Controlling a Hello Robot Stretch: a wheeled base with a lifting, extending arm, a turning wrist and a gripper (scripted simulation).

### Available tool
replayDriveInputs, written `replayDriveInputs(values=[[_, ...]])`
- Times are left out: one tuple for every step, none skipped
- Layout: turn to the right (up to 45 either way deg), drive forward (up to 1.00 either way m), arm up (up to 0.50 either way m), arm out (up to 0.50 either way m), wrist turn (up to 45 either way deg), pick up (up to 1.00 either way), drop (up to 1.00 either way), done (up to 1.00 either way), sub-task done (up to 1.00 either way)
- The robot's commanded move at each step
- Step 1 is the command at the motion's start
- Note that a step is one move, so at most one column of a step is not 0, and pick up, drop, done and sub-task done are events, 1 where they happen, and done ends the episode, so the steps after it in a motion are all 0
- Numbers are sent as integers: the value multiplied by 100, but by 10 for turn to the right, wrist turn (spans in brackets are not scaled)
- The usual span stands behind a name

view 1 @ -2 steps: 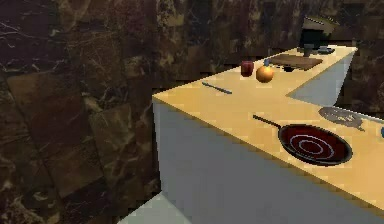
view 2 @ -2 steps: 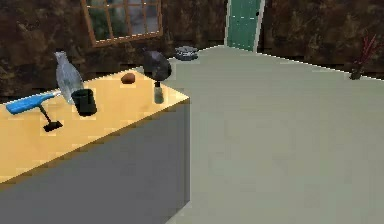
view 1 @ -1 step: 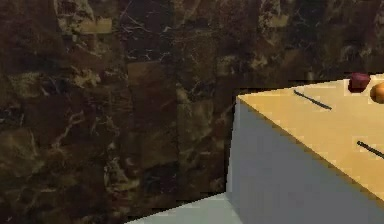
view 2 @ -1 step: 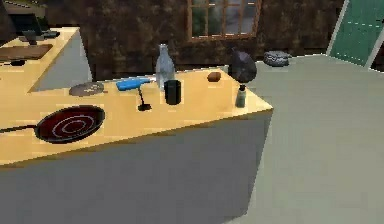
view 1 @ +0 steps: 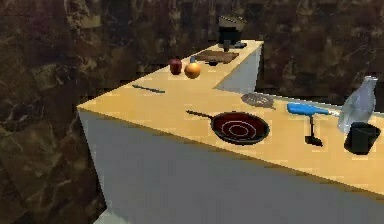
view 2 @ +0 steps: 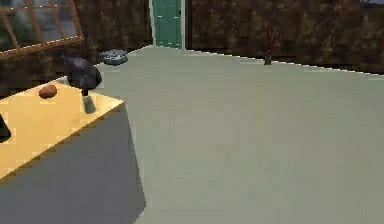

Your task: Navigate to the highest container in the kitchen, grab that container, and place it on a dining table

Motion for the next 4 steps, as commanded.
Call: replayDriveInputs(values=[[450,0,0,0,0,0,0,0,0],[420,0,0,0,0,0,0,0,0],[30,0,0,0,0,0,0,0,0],[0,95,0,0,0,0,0,0,0]])
